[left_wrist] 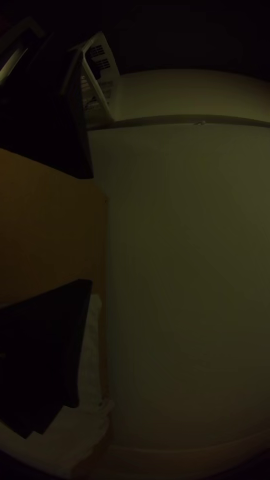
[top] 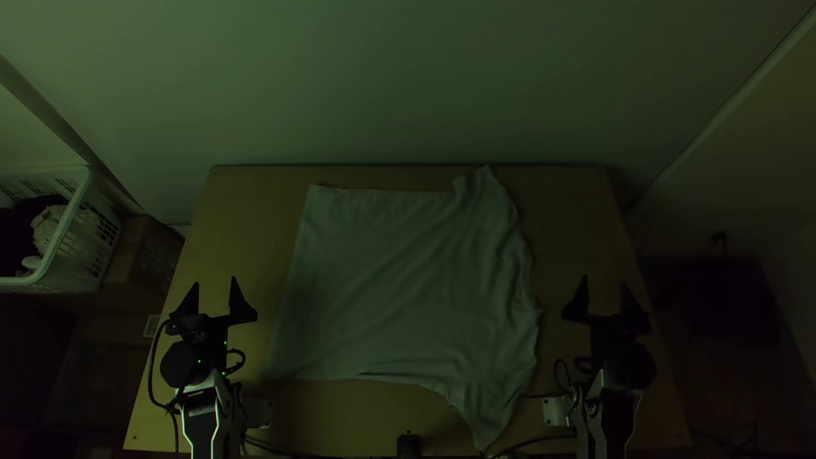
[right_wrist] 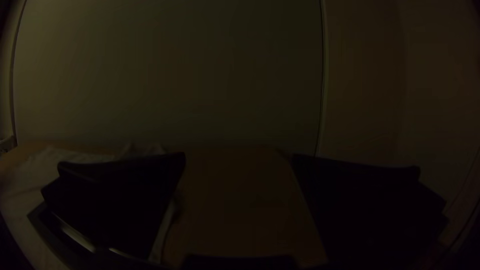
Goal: Fold the t-shirt
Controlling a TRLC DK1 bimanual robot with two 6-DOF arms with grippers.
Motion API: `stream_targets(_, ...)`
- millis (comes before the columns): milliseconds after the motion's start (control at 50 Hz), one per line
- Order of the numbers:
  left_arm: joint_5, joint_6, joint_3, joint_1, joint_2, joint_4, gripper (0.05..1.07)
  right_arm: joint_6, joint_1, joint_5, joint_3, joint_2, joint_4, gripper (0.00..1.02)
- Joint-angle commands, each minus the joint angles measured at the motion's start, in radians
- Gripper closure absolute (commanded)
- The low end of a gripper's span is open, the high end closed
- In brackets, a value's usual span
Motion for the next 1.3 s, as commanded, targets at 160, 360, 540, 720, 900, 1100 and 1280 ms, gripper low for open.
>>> stream_targets(160, 0.0, 0.018, 0.069, -0.007, -0.001, 0.016, 0.1, 0.024, 0.011, 0.005, 0.049, -0.004, 0.148, 0.04)
stream_targets(360, 0.001, 0.017, 0.137, -0.027, 0.009, 0.06, 0.1, 0.03, 0.046, 0.007, 0.144, 0.099, 0.21, 0.04)
stream_targets(540, 0.001, 0.012, 0.255, -0.055, 0.167, 0.097, 0.1, 0.03, 0.049, 0.007, 0.282, 0.295, 0.26, 0.04)
stream_targets(720, 0.001, 0.003, 0.399, -0.085, 0.376, 0.121, 0.1, 0.03, 0.049, 0.007, 0.431, 0.487, 0.283, 0.04)
stream_targets(900, 0.0, 0.004, 0.554, -0.136, 0.569, 0.128, 0.1, 0.03, 0.048, 0.007, 0.572, 0.662, 0.283, 0.04)
stream_targets(1100, 0.0, 0.004, 0.708, -0.202, 0.753, 0.112, 0.1, 0.04, 0.054, 0.007, 0.704, 0.826, 0.283, 0.04)
stream_targets(1280, 0.0, 0.004, 0.838, -0.25, 0.907, 0.072, 0.1, 0.046, 0.1, 0.027, 0.813, 0.96, 0.274, 0.04)
